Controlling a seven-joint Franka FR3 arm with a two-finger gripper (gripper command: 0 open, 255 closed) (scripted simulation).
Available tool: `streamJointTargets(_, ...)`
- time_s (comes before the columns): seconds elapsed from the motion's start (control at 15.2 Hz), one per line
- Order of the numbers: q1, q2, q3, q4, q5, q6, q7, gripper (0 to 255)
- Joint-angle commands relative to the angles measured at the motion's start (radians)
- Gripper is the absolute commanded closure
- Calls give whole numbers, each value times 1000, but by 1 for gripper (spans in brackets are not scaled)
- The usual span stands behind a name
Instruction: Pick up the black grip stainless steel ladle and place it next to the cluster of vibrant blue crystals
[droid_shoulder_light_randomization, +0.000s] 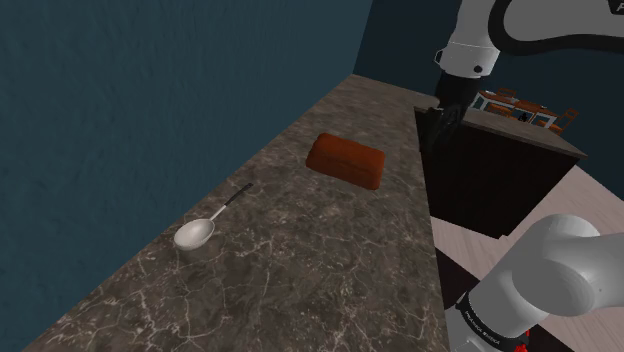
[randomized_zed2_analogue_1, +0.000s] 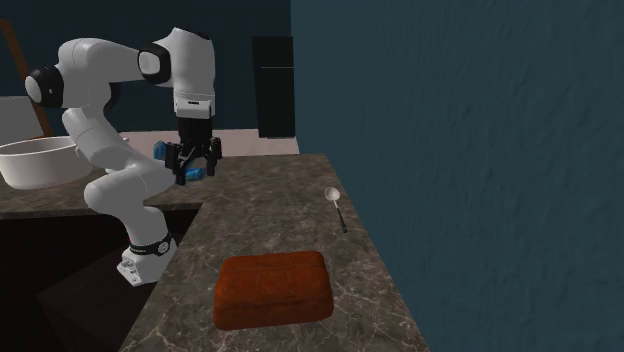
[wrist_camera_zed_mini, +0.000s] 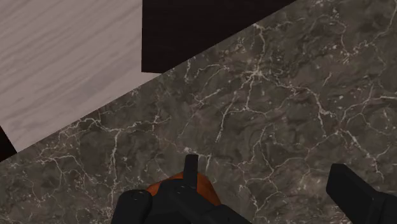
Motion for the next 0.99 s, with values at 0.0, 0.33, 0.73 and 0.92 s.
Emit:
streamJointTargets(0.0,0,0,0,0,0,0,0,0)
streamJointTargets(0.33,9,12,109,-58,115,78,210,0)
streamJointTargets(0.73,14,90,247,-77,238,202,456,0)
streamJointTargets(0.92,9,155,318,-65,286,274,577,0)
